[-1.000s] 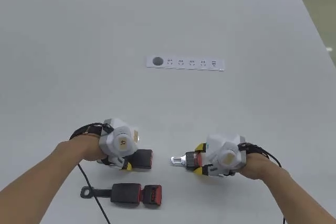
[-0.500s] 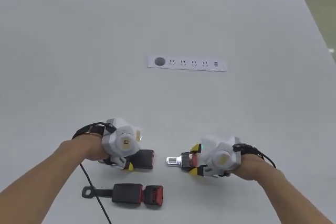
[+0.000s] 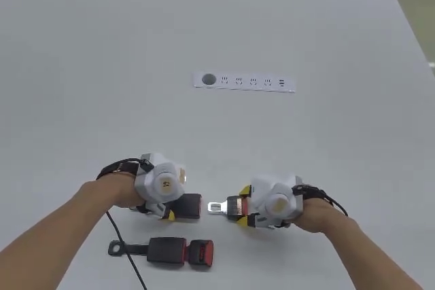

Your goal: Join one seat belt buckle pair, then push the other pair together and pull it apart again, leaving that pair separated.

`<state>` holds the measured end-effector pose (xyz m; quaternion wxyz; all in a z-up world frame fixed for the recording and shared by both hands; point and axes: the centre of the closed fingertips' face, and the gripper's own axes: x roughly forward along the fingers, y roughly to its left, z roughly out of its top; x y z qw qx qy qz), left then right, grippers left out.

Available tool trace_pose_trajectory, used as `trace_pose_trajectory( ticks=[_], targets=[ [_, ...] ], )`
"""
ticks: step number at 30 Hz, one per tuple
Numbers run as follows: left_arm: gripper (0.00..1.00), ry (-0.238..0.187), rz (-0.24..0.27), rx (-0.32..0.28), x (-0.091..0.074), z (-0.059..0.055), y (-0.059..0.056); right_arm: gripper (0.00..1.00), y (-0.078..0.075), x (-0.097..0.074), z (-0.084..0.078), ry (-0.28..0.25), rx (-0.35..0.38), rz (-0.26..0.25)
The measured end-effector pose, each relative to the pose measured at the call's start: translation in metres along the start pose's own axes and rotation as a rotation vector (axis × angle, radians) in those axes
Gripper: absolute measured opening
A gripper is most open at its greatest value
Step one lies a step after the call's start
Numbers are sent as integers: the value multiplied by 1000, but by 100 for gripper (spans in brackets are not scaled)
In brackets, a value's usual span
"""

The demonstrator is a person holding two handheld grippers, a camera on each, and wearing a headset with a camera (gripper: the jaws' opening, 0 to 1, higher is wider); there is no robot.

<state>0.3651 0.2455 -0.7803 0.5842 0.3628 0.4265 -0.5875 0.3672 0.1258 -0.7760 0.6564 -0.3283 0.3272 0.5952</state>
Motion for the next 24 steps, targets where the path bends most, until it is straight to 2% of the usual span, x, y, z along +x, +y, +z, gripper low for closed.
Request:
trace_pose_trajectory(
  ticks=[14, 24],
  targets=[
    [32, -5, 1, -5, 2, 0, 1, 31, 1, 9, 15, -14, -6, 7],
    [32, -10, 4, -12, -3, 3, -1, 31, 3, 17, 26, -37, -2, 0]
  ],
)
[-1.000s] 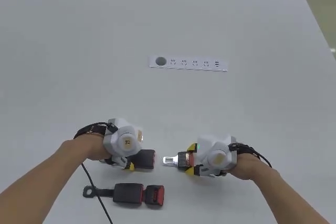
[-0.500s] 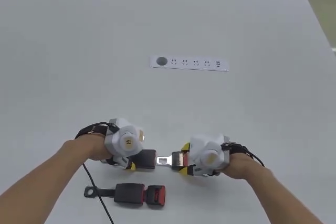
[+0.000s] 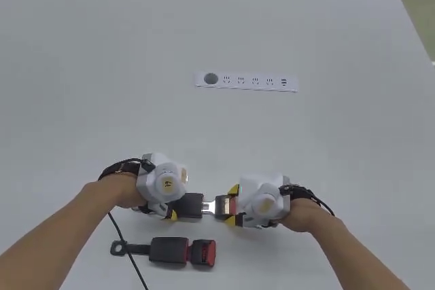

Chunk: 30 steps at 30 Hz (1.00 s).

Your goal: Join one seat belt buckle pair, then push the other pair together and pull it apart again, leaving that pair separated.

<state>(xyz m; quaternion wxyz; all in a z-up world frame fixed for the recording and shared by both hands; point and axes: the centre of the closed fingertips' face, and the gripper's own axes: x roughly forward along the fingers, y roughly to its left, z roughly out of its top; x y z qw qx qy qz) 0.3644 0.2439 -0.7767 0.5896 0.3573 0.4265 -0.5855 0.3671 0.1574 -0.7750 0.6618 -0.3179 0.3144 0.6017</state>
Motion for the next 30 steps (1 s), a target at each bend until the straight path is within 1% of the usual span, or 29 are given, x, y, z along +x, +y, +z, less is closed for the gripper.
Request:
trace_pose_trajectory(
  ticks=[1, 2, 5, 13, 16, 21, 30],
  targets=[
    [32, 0, 0, 2, 1, 0, 0, 31, 0, 1, -1, 8, -1, -2],
    [32, 0, -1, 4, 1, 0, 0, 31, -1, 0, -1, 6, -11, -3],
    [32, -4, 1, 3, 1, -1, 0, 31, 0, 0, -1, 3, 8, -3],
    [32, -2, 2, 16, 3, -2, 1, 30, 0, -1, 0, 4, -7, -7],
    [32, -11, 1, 18, 1, 0, 0, 30, 0, 1, -2, 0, -17, -10],
    [31, -31, 9, 12, 2, -1, 0, 29, 0, 1, 0, -12, -5, -14],
    [31, -38, 8, 7, 0, 0, -1, 29, 0, 3, 1, -12, 5, -11]
  ],
)
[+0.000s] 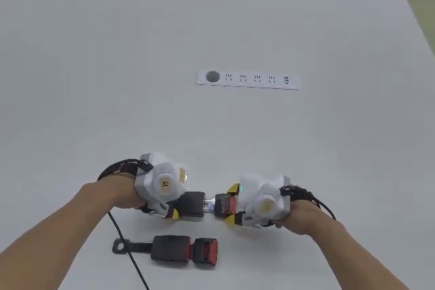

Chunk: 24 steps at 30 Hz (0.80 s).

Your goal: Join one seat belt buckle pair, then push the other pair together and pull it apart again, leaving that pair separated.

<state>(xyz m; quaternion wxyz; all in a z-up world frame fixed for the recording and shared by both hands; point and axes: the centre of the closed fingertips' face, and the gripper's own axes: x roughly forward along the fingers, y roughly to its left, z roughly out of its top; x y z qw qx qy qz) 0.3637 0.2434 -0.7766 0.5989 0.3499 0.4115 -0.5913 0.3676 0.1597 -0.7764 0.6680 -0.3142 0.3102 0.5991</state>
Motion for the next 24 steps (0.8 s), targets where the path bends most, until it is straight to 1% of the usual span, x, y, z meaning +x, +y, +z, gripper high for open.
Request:
trace_pose_trajectory(
  ticks=[4, 9, 14, 16, 19, 22, 24],
  targets=[
    [31, -3, 1, -2, -3, 3, -1, 29, 0, 1, 0, 3, 3, 0],
    [31, -4, 3, 3, -3, 2, -1, 29, 2, 0, 3, 5, 2, -1],
    [31, -8, 4, 7, -4, 4, -2, 29, 3, 5, 9, 0, 6, -2],
    [31, -8, 5, 8, -4, 4, -2, 29, 2, 5, 9, 1, 4, -2],
    [31, -7, 8, 13, -2, 2, -1, 29, 3, 5, 10, 0, 8, -3],
    [31, -4, 12, 21, -2, 3, -2, 29, 3, 6, 11, 2, 3, -8],
    [31, -10, 15, 16, -2, 3, -2, 29, 3, 7, 12, 2, 1, -10]
  ],
)
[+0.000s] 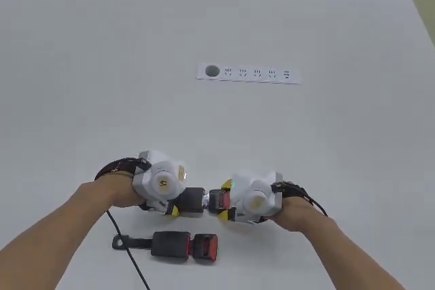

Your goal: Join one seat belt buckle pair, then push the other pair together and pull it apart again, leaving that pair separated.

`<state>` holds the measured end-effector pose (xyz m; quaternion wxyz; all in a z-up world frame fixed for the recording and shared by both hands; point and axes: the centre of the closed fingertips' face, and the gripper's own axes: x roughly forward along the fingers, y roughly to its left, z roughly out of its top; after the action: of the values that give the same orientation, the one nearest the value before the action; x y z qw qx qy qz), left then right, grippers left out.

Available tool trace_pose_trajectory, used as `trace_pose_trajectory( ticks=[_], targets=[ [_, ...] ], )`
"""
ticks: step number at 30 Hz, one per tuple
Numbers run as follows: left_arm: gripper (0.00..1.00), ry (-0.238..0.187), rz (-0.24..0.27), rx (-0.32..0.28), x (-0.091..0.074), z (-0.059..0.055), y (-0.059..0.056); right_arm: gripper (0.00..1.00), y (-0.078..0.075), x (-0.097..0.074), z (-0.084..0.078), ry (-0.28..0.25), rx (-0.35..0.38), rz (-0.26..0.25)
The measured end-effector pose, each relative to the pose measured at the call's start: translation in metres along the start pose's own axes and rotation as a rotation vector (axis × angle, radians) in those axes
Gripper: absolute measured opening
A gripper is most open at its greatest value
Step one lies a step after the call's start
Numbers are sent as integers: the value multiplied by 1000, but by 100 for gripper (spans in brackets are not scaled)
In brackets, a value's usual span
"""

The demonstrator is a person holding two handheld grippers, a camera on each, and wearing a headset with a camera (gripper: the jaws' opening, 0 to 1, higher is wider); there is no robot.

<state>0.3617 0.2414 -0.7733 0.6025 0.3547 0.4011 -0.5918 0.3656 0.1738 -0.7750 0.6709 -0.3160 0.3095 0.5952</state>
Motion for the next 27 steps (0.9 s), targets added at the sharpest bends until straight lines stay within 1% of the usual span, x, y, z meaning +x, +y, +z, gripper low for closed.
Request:
trace_pose_trajectory(
  ticks=[6, 11, 15, 17, 23, 27],
  targets=[
    [31, 1, 0, 13, 1, -2, 2, 29, -2, 6, -1, -6, -9, 2],
    [31, 3, -6, 30, 2, -3, 2, 28, -2, 6, 0, -8, 6, -3],
    [31, 0, -4, 27, 3, -4, 3, 28, -2, 5, 1, -10, 16, -3],
    [31, -2, -3, 25, 3, -2, 3, 28, -2, 5, 0, -9, 19, -4],
    [31, 3, -4, 26, 6, -5, 4, 29, -2, 6, 1, -9, 15, -4],
    [31, 5, -5, 24, 6, -6, 4, 29, -2, 7, 1, -8, 12, -4]
  ],
)
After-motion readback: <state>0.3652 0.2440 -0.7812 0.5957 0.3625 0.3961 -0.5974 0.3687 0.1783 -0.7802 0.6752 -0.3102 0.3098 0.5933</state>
